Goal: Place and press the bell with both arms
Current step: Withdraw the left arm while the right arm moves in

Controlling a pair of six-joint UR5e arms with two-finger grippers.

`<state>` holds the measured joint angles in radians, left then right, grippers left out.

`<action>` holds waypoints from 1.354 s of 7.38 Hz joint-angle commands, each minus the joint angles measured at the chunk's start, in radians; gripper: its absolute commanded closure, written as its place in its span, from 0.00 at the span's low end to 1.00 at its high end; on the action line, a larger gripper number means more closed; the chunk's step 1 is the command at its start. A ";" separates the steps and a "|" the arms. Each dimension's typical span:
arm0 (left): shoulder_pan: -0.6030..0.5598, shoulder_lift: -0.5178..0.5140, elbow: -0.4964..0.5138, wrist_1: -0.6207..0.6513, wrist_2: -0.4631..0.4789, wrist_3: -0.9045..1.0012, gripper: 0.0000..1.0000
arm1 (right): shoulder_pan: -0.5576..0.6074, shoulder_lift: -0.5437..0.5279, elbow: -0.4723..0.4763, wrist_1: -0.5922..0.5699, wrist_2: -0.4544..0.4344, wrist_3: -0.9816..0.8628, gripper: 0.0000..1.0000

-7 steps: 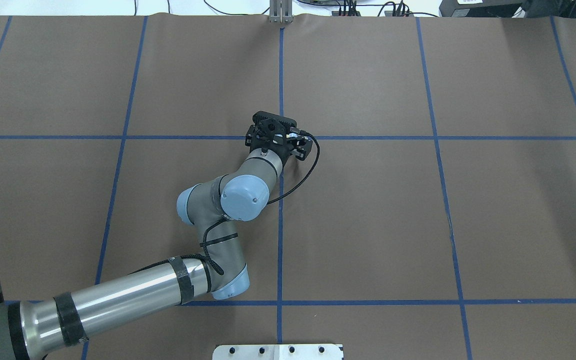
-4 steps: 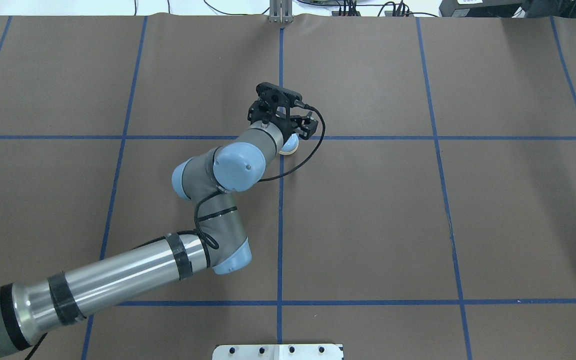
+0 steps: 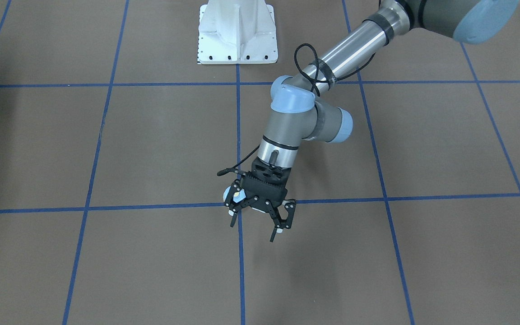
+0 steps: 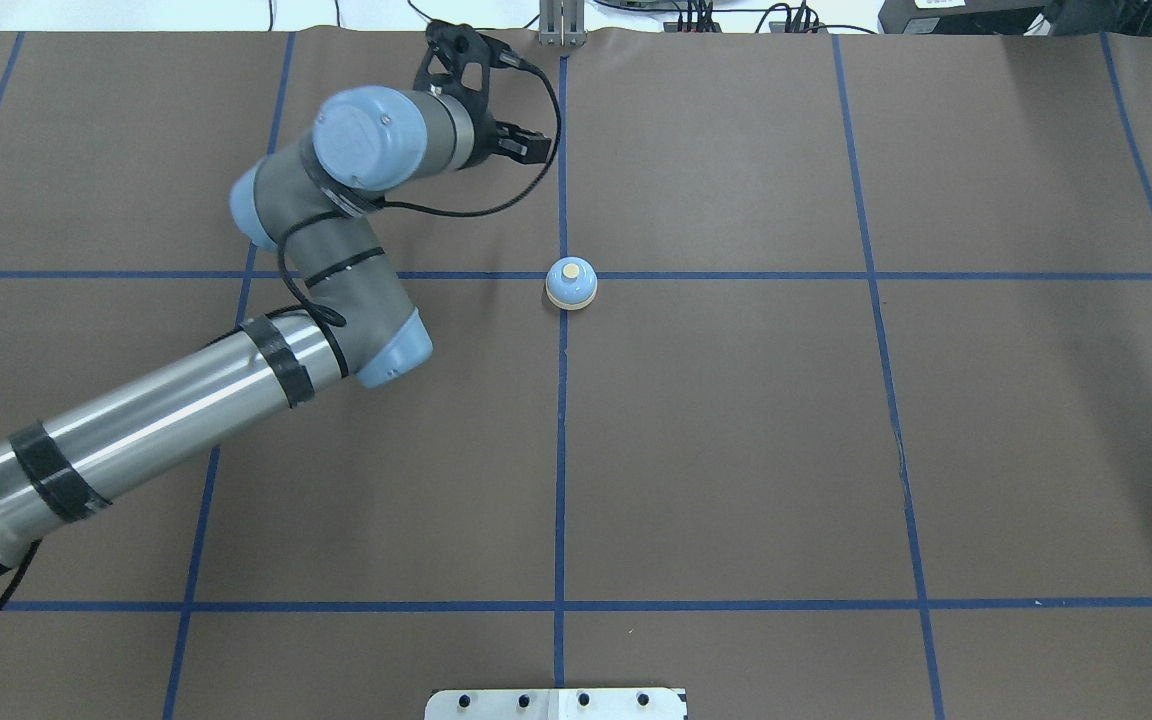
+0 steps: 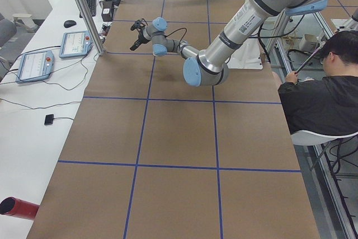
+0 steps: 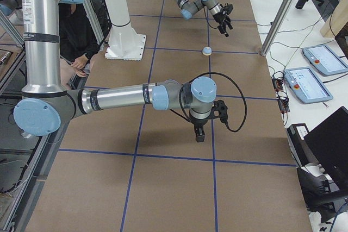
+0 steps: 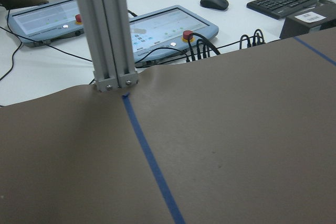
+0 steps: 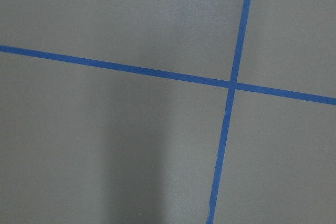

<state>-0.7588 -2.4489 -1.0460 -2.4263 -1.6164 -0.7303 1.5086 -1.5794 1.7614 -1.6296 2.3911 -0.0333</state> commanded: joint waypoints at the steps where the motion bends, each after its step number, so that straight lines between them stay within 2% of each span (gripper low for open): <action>1: -0.132 0.120 0.000 0.036 -0.170 0.125 0.00 | -0.091 0.117 -0.008 0.014 -0.009 0.167 0.00; 4: -0.377 0.260 0.000 0.082 -0.484 0.343 0.00 | -0.275 0.306 -0.014 0.014 -0.027 0.471 0.00; 6: -0.506 0.321 -0.044 0.198 -0.604 0.477 0.01 | -0.365 0.393 -0.011 0.014 -0.062 0.608 0.00; 8: -0.582 0.466 -0.222 0.416 -0.609 0.649 0.01 | -0.491 0.467 -0.011 0.016 -0.169 0.758 0.00; 10: -0.643 0.600 -0.444 0.659 -0.602 0.792 0.01 | -0.550 0.510 -0.019 0.016 -0.199 0.806 0.01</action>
<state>-1.3625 -1.9423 -1.3400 -1.9308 -2.2209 -0.0384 1.0041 -1.1025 1.7471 -1.6139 2.2179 0.7307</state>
